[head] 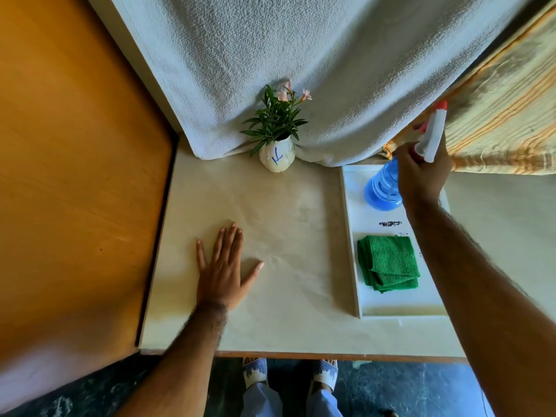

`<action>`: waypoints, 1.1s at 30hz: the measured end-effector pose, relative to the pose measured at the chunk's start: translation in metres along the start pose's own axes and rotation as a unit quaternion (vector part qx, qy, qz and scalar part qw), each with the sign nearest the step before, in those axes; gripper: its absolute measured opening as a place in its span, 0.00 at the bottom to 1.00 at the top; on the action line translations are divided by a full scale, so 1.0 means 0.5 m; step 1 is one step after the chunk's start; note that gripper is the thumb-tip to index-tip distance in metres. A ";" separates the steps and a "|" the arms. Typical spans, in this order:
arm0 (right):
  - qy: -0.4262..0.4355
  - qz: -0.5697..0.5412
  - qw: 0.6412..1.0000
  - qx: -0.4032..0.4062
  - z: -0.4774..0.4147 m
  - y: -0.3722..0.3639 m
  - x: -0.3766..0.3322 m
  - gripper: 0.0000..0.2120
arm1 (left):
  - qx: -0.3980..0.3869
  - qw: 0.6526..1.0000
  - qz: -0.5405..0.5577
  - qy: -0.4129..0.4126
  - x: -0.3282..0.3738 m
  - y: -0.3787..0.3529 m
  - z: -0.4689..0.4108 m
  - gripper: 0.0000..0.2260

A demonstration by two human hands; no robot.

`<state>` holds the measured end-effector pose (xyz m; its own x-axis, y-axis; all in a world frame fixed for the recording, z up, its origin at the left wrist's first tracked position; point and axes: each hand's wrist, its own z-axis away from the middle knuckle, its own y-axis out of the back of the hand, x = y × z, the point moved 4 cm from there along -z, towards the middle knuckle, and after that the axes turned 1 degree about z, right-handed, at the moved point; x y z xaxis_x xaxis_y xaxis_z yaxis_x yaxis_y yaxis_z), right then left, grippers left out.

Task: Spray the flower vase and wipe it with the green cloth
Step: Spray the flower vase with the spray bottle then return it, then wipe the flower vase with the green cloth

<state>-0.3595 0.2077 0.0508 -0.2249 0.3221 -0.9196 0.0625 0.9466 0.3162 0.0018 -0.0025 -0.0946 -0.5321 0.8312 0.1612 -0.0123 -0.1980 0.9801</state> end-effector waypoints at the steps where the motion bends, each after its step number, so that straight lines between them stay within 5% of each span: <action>1: 0.005 0.006 1.000 0.000 0.001 0.000 0.009 0.16 | -0.004 1.000 0.000 0.001 -0.001 -0.001 0.000 0.43; 10: 0.001 0.017 0.999 -0.028 0.008 -0.009 0.050 0.20 | -0.011 1.000 -0.007 0.002 -0.006 -0.003 0.000 0.44; 15: 0.011 0.058 0.995 -0.078 0.062 0.018 0.062 0.41 | -0.004 1.000 0.000 0.002 -0.003 -0.002 0.001 0.43; 18: 0.063 0.133 0.986 -0.074 0.149 0.070 0.089 0.42 | -0.009 1.000 -0.006 0.005 -0.002 -0.002 0.001 0.43; 22: 0.252 0.314 0.881 -0.248 0.289 0.115 0.147 0.38 | 0.000 1.000 -0.002 0.007 -0.001 -0.002 0.003 0.43; 24: 0.244 0.358 0.843 -0.319 0.322 0.135 0.185 0.41 | 0.007 1.000 0.003 0.005 0.000 -0.001 0.003 0.43; 29: 0.210 0.338 0.827 -0.398 0.312 0.159 0.208 0.40 | 0.019 1.000 0.001 0.001 0.002 0.002 0.004 0.42; 33: 0.215 0.322 0.798 -0.462 0.302 0.169 0.212 0.50 | 0.020 1.000 0.002 -0.001 -0.001 0.001 0.005 0.42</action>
<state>-0.2312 0.3241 -0.0551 -0.7601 0.5158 -0.3952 -0.3996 0.1085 0.9102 0.0041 -0.0015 -0.0938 -0.5304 0.8316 0.1647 0.0239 -0.1795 0.9835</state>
